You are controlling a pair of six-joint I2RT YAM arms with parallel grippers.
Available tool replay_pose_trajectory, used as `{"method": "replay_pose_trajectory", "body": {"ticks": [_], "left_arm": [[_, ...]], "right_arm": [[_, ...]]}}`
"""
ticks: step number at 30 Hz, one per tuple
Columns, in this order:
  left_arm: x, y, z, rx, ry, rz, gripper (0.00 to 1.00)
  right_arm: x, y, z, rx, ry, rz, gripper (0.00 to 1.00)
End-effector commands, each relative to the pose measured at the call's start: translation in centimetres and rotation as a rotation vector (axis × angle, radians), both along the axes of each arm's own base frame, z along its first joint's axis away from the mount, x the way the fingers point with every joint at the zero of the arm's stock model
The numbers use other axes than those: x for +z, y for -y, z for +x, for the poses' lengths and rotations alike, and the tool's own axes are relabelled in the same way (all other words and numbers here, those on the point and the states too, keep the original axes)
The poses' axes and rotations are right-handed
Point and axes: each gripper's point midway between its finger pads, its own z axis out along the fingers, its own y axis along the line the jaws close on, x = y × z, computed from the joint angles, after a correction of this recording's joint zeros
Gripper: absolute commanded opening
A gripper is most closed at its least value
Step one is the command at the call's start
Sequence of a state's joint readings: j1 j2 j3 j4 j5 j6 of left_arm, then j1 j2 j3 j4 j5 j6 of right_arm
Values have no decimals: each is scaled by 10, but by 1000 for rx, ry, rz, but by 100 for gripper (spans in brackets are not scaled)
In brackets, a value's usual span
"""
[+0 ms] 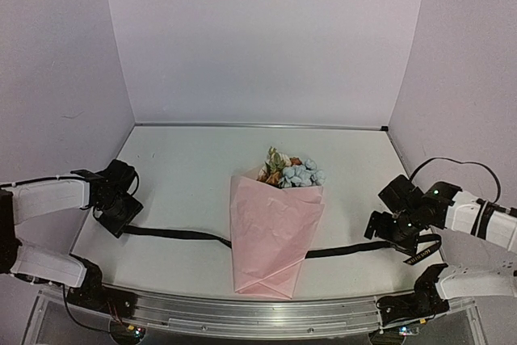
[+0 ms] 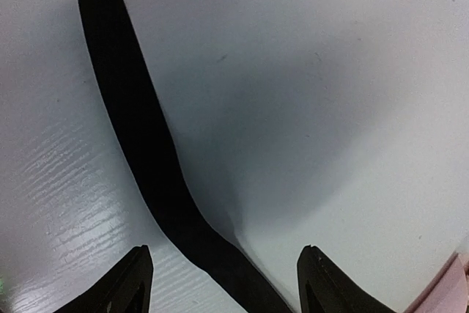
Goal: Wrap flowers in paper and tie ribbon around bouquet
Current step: Pick up the left side of the ribbon at the center of the board.
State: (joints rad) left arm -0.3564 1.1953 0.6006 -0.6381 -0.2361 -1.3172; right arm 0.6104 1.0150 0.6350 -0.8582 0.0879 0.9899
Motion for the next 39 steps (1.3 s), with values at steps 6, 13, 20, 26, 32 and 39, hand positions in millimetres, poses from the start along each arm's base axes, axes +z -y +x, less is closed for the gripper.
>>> {"method": "replay_pose_trajectory", "body": {"ticks": [6, 13, 20, 26, 32, 39], "left_arm": [[-24, -31, 8, 84, -86, 38, 71], [-42, -32, 12, 101, -129, 15, 55], [-44, -33, 17, 89, -87, 24, 6], [-33, -33, 32, 18, -2, 45, 0], [-14, -25, 52, -102, 94, 58, 0], [2, -14, 70, -195, 171, 45, 0]], "right_arm": [[-8, 30, -26, -13, -67, -47, 98], [-7, 43, -40, -68, -78, -39, 98], [-6, 48, -49, -156, -97, -22, 98], [-12, 55, -51, -283, -140, -64, 98], [-21, 56, -21, -419, -69, -96, 98], [-38, 56, 10, -539, 9, -129, 95]]}}
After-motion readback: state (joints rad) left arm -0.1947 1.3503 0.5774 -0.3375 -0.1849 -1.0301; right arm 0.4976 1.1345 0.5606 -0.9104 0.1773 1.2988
